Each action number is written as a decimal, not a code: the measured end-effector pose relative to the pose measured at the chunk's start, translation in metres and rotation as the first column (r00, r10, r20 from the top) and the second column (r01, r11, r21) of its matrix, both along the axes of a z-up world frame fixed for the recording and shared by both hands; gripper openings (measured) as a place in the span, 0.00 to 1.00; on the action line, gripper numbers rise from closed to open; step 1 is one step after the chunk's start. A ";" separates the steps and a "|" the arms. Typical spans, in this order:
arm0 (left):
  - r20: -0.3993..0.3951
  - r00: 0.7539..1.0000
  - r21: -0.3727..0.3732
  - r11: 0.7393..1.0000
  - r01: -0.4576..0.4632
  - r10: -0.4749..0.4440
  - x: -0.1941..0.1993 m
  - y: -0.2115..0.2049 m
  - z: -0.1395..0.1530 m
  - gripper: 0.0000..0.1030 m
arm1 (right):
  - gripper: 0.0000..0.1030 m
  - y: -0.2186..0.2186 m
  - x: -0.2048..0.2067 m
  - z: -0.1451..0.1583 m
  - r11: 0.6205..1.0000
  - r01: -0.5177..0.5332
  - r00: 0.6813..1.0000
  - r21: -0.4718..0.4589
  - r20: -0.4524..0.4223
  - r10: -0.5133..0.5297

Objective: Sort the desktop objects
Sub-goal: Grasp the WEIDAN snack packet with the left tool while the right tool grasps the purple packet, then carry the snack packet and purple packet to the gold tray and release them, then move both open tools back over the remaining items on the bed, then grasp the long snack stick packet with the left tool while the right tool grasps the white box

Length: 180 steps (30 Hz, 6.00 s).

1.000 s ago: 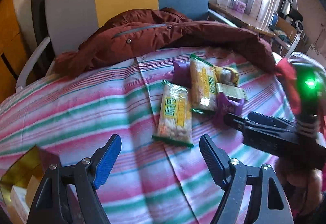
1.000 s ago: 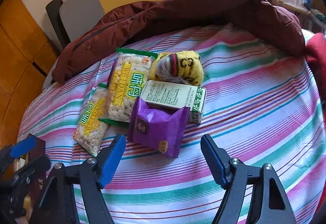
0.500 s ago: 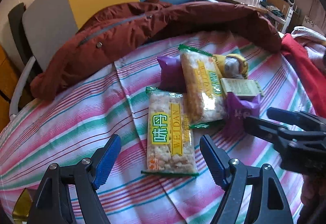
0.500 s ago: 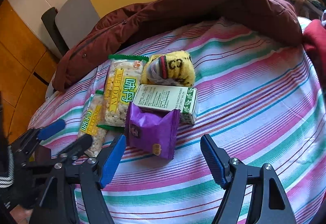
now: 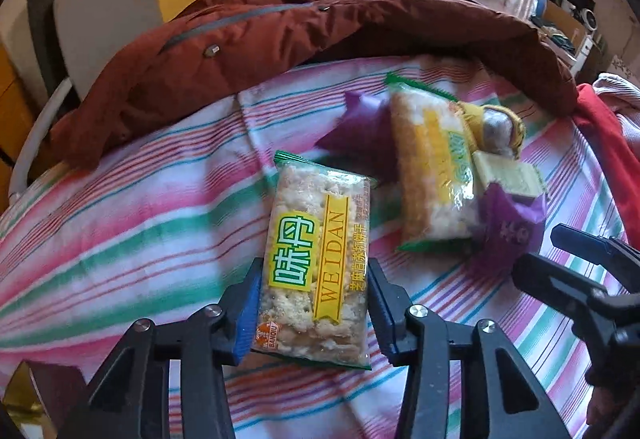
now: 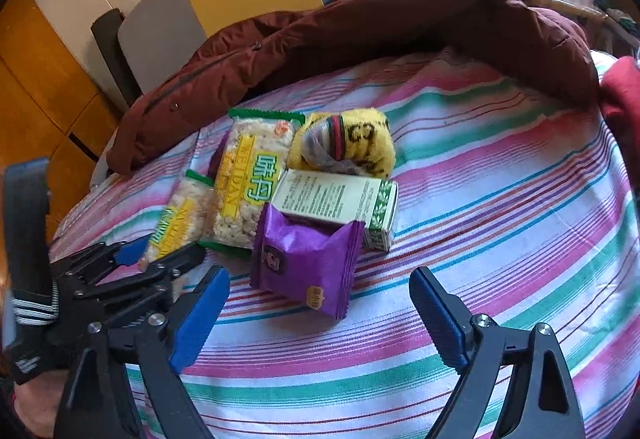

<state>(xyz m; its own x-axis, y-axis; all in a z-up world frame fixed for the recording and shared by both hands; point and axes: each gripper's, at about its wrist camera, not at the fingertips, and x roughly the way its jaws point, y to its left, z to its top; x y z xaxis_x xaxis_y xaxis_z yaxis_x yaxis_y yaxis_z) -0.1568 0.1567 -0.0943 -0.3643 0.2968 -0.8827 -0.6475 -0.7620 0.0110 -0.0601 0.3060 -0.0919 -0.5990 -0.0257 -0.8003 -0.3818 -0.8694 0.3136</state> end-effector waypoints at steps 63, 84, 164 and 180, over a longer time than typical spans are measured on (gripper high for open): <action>-0.049 0.876 0.332 0.835 -0.440 0.481 0.107 -0.325 0.117 0.46 | 0.40 -0.253 0.043 0.091 0.875 -0.480 0.859 -0.067 -0.239 0.453; -0.006 0.805 0.263 0.778 -0.571 0.593 0.103 -0.379 0.075 0.47 | 0.43 -0.344 0.027 0.062 0.801 -0.598 0.796 -0.027 -0.134 0.590; -0.009 0.994 0.238 0.966 -0.102 0.107 0.097 -0.124 0.091 0.53 | 0.74 0.036 -0.041 -0.005 0.990 0.119 0.991 -0.071 0.068 -0.115; 0.037 0.998 0.224 0.974 -0.048 0.040 0.055 -0.053 0.074 0.59 | 0.91 0.063 0.005 -0.009 0.993 0.107 0.992 -0.053 0.072 -0.103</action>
